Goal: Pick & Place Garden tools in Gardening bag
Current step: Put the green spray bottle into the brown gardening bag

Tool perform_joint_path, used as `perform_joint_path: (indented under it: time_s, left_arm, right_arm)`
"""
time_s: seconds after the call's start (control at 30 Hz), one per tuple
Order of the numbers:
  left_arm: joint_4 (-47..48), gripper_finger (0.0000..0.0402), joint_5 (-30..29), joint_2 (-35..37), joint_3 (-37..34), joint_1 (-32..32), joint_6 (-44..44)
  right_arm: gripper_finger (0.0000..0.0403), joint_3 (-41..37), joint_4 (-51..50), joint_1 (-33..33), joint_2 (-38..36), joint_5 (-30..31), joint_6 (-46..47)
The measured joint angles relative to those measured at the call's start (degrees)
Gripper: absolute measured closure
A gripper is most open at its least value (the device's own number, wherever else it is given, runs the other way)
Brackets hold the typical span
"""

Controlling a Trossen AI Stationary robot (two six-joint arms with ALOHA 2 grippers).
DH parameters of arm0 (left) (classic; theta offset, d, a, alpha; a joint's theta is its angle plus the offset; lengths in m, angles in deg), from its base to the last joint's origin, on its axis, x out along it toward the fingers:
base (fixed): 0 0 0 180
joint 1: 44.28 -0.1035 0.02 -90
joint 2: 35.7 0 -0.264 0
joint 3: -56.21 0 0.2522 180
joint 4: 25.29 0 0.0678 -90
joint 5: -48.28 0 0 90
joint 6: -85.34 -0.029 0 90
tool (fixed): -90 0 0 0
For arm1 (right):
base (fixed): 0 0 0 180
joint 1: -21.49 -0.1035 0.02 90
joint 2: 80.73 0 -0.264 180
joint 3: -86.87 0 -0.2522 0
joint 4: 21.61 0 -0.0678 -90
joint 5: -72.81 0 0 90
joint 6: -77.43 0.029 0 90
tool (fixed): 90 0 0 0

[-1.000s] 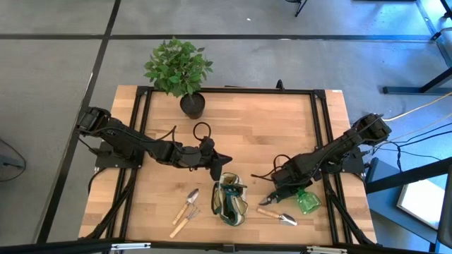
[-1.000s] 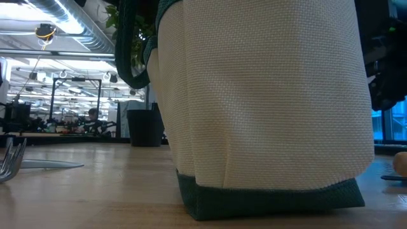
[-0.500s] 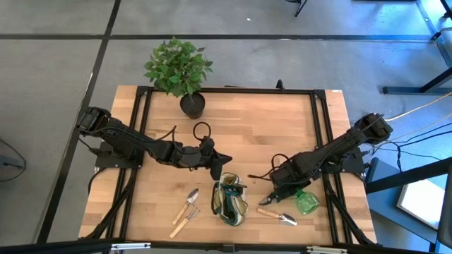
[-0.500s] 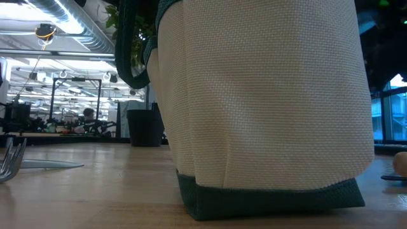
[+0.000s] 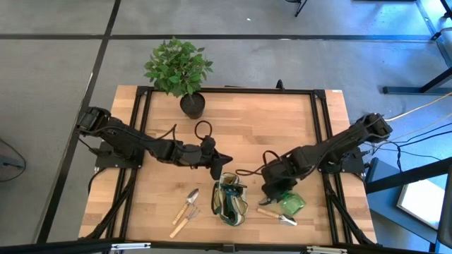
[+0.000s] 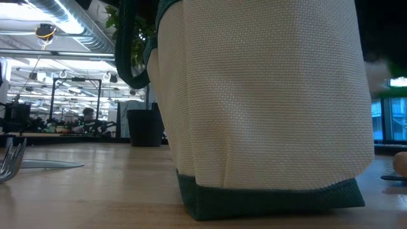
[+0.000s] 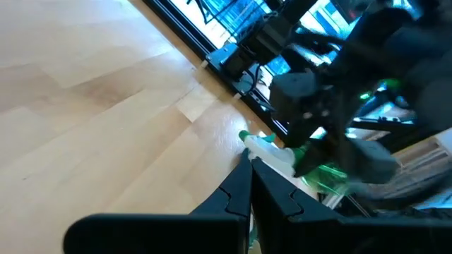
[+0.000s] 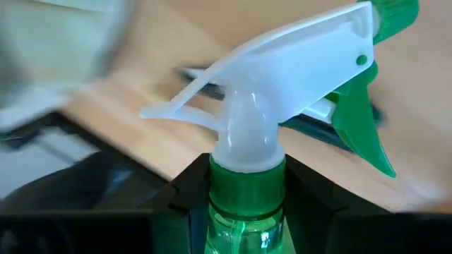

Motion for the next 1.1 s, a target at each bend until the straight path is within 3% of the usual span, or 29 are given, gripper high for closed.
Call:
perform_joint_path:
  time_s: [0.53,0.73,0.87,1.1]
  left_arm:
    - [-0.2,0.0398,8.5,0.0,0.0,-0.6,-3.1]
    - [-0.8,0.0398,14.8,0.0,0.0,-0.5,-4.8]
    - [-2.4,0.0398,18.8,0.1,0.0,0.0,-7.8]
    - [-7.2,0.0398,19.0,5.5,-0.1,2.1,-12.2]
  right_arm:
    - [0.0265,21.8,3.3,3.3,0.0,-3.1,-15.5]
    - [0.0265,30.4,13.0,3.5,0.0,-7.6,-20.6]
    - [0.0265,32.5,19.5,2.6,0.0,-8.2,-21.4]
    - [0.0265,32.6,23.9,-0.4,0.0,-5.9,-22.5]
